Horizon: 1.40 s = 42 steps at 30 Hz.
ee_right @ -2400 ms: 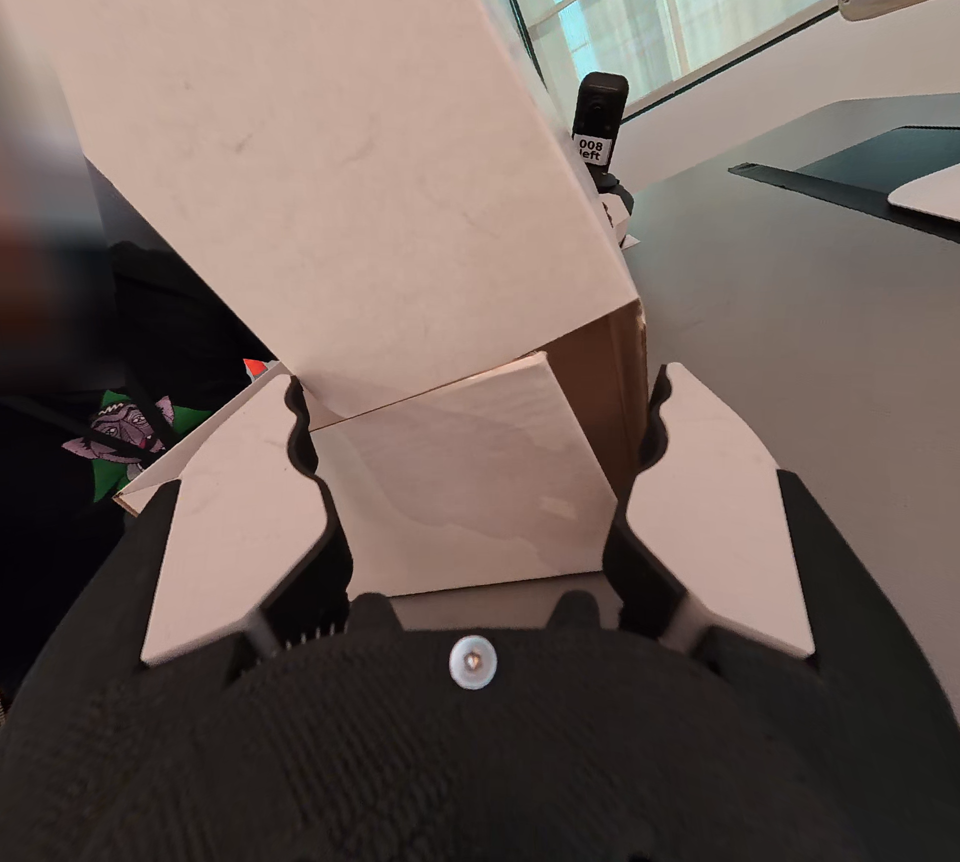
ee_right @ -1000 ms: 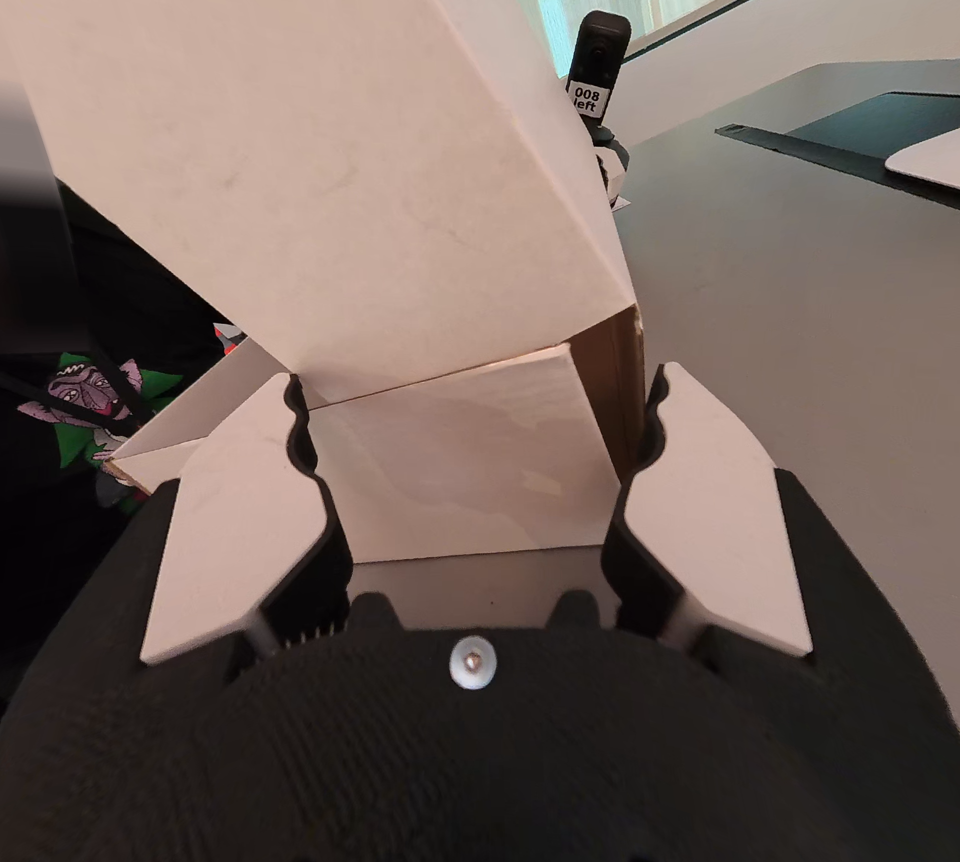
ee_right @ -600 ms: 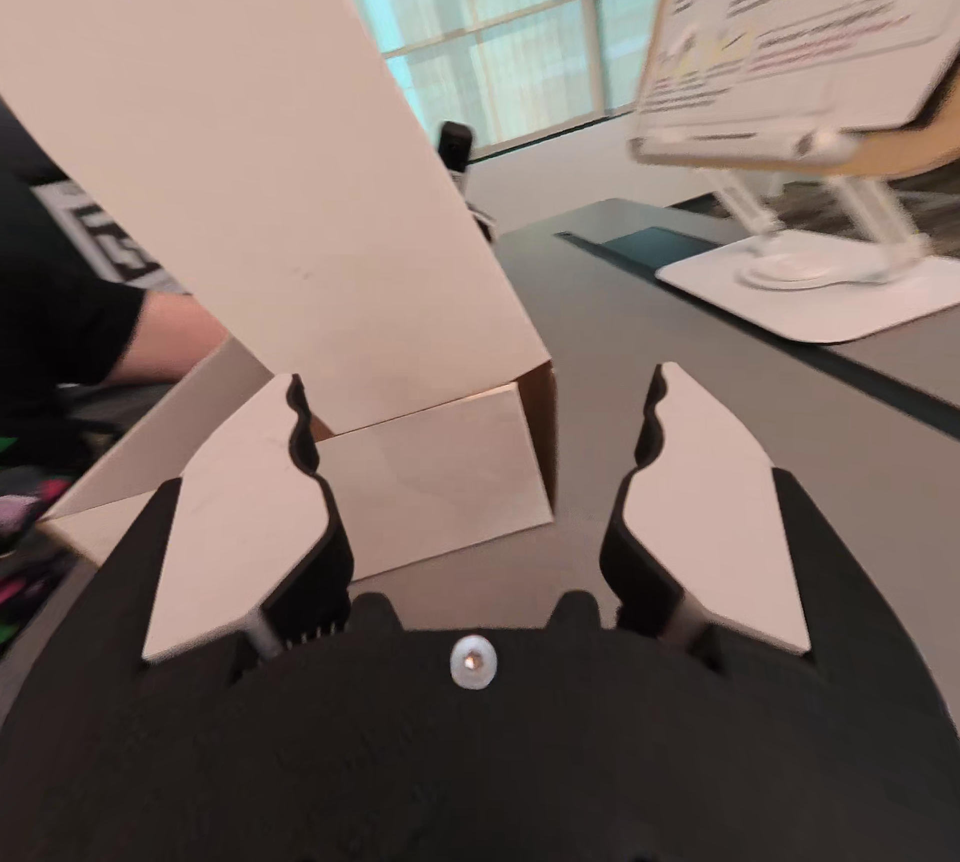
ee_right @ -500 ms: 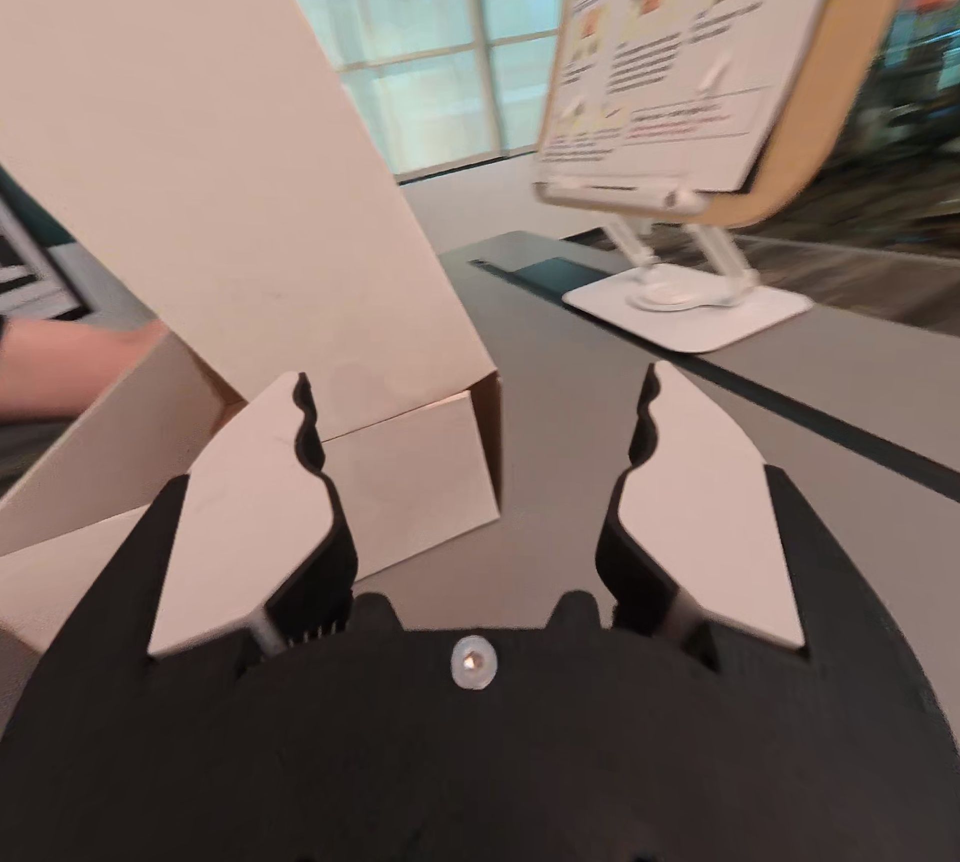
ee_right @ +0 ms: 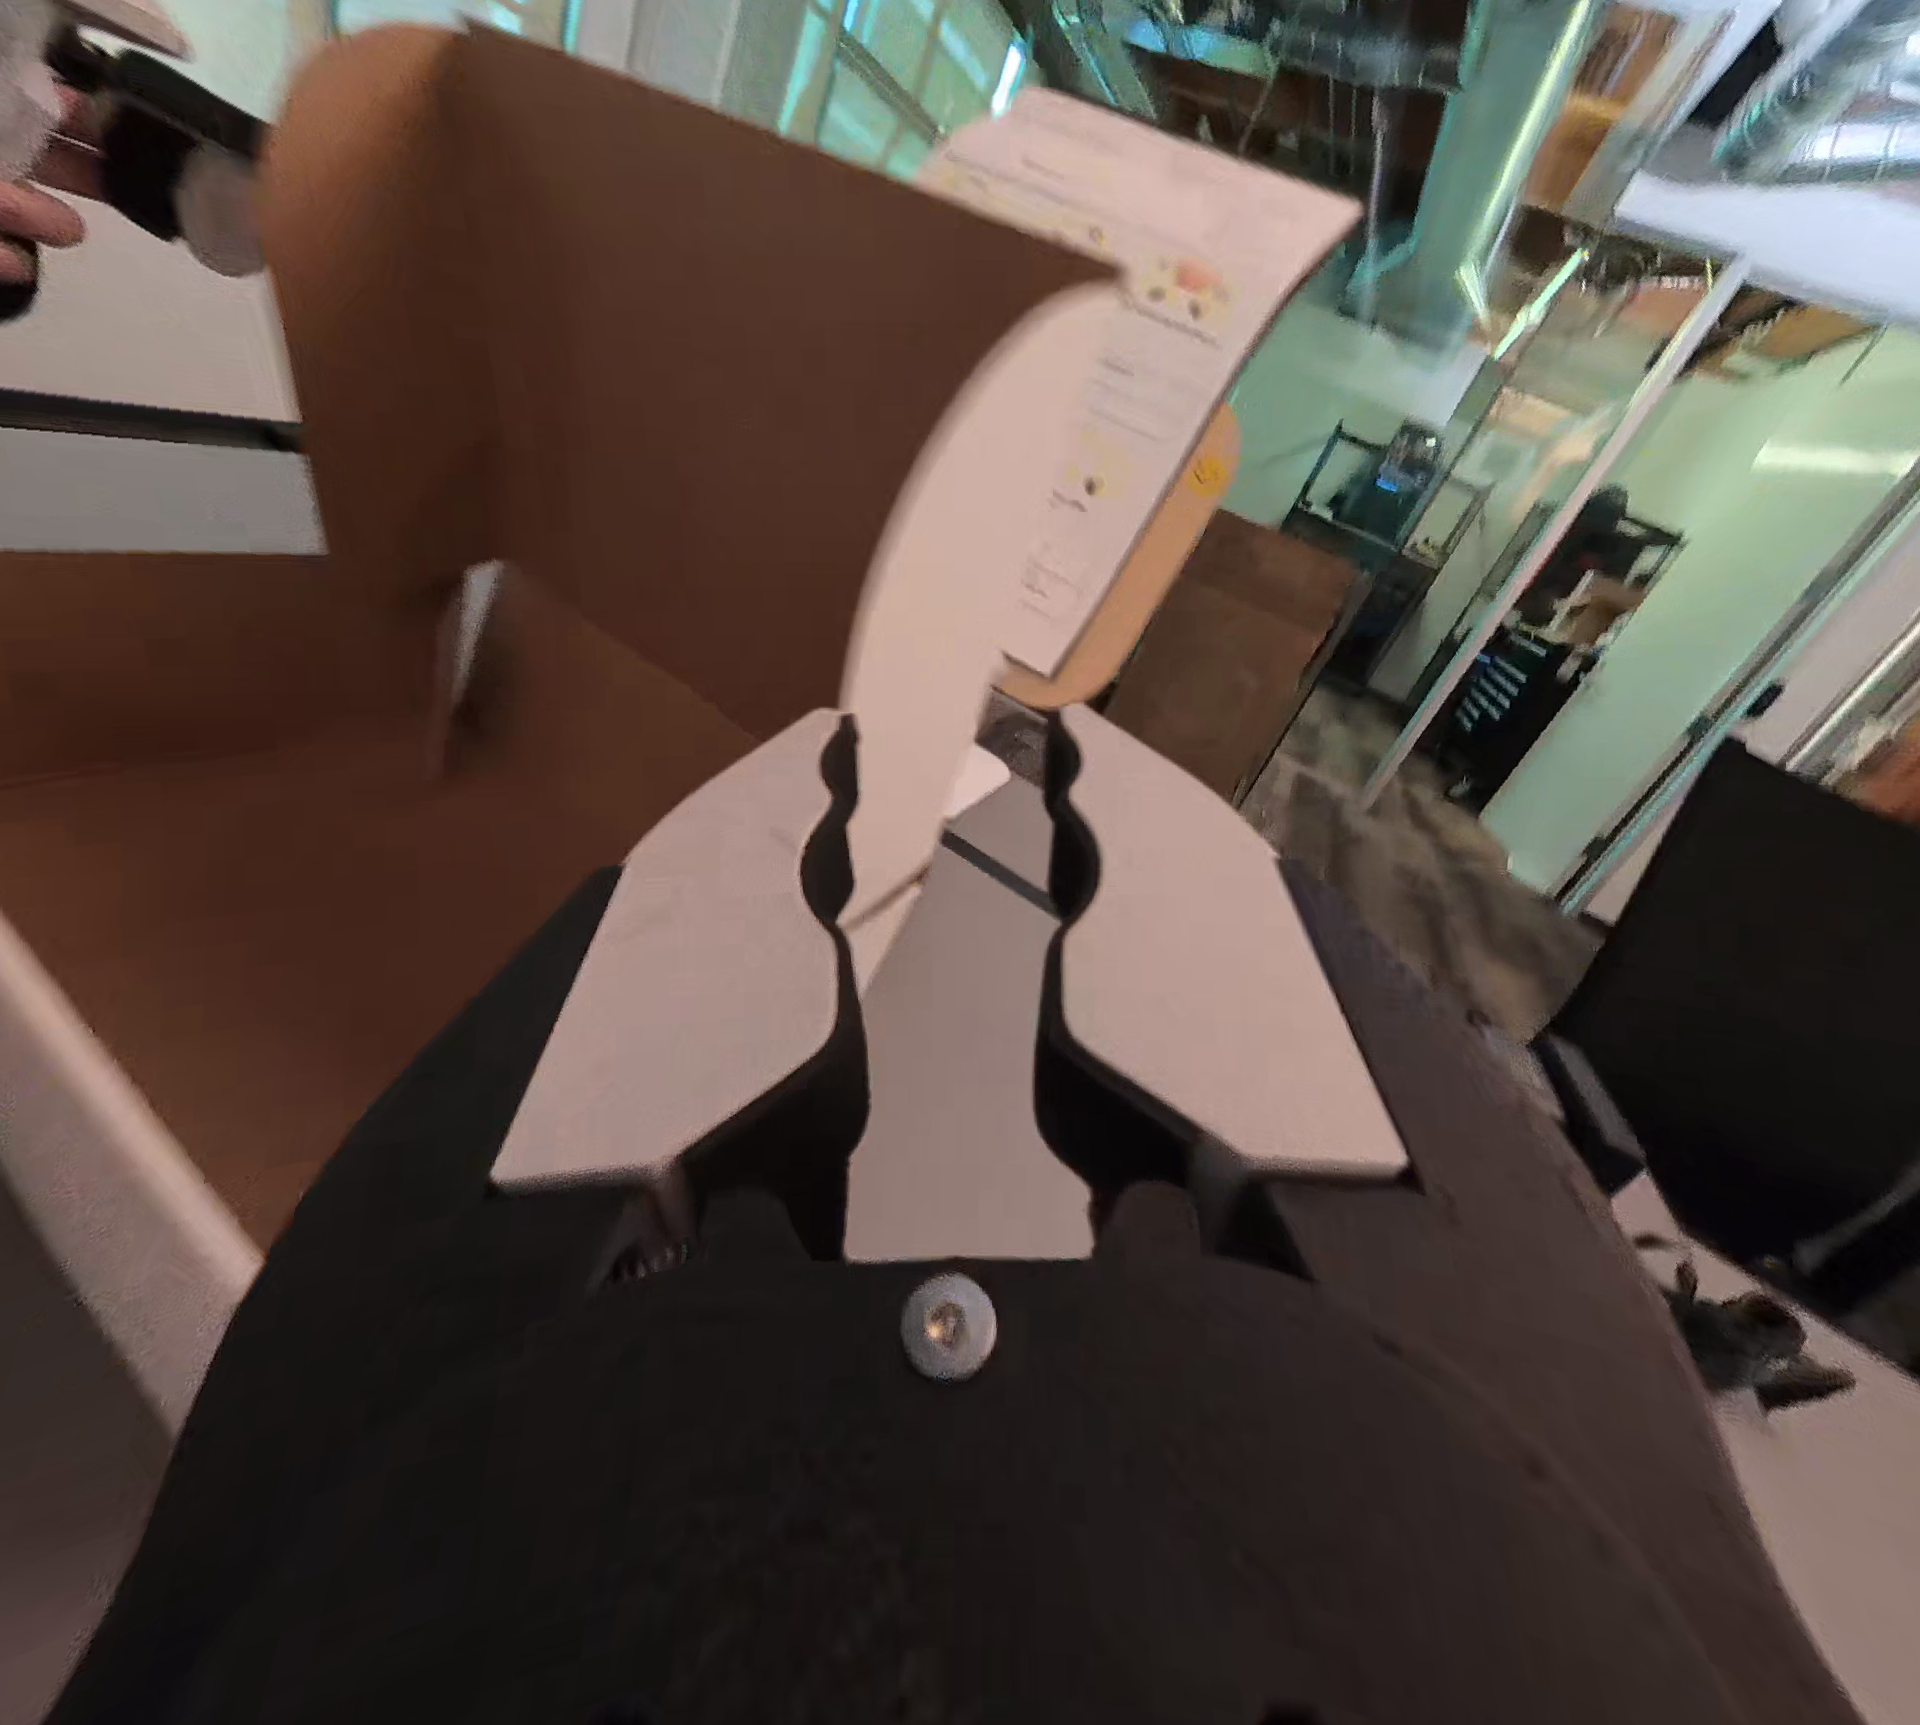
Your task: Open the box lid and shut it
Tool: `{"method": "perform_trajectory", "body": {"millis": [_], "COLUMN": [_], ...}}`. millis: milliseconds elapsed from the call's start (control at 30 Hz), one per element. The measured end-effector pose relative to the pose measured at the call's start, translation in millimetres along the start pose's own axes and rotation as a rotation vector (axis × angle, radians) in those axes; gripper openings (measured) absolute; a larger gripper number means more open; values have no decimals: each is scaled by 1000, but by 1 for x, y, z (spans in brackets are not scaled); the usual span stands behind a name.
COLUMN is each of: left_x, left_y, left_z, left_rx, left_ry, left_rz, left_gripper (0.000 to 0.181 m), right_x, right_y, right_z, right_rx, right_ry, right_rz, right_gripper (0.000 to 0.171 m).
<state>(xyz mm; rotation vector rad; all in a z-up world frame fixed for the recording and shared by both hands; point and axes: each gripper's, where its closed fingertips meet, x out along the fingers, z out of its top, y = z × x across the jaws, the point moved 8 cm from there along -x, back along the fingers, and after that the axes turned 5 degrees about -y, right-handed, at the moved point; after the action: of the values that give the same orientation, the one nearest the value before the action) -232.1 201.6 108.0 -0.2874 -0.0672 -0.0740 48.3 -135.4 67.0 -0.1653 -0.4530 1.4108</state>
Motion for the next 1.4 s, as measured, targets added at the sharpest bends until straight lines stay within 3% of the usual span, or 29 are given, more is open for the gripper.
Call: {"method": "perform_trajectory", "body": {"millis": [133, 233, 400, 533, 733, 767, 867, 1067, 1400], "left_x": [-23, -9, 20, 33, 36, 37, 35, 29, 13], "left_y": [-36, -53, -38, -27, -9, -8, -4, -5, -8], "left_z": [-18, -40, -41, -40, -29, -28, -27, -23, -24], "left_rx": [37, 14, 124, 82, 79, 72, 59, 65, 59], "left_ry": [-100, -90, 47, 162, 268, 268, 266, 267, 272], "left_rz": [178, 290, 542, 526, 597, 580, 587, 628, 676], "left_gripper": [117, 121, 98, 77, 48, 35, 31, 20, 8], "right_x": [8, 37, 115, 172, 236, 241, 254, 266, 271], "right_y": [54, 94, 148, 168, 176, 178, 187, 203, 191], "right_z": [48, 56, 27, -1, -50, -54, -61, -79, -91], "right_rx": [-64, -76, 47, 206, 346, 356, 338, 195, 100], "right_ry": [-20, 26, 237, 381, 553, 558, 574, 673, 677], "right_rz": [105, 230, 463, 588, 606, 612, 620, 614, 508], "right_gripper": [20, 14, 22, 29, 33, 34, 34, 4, 5]}}
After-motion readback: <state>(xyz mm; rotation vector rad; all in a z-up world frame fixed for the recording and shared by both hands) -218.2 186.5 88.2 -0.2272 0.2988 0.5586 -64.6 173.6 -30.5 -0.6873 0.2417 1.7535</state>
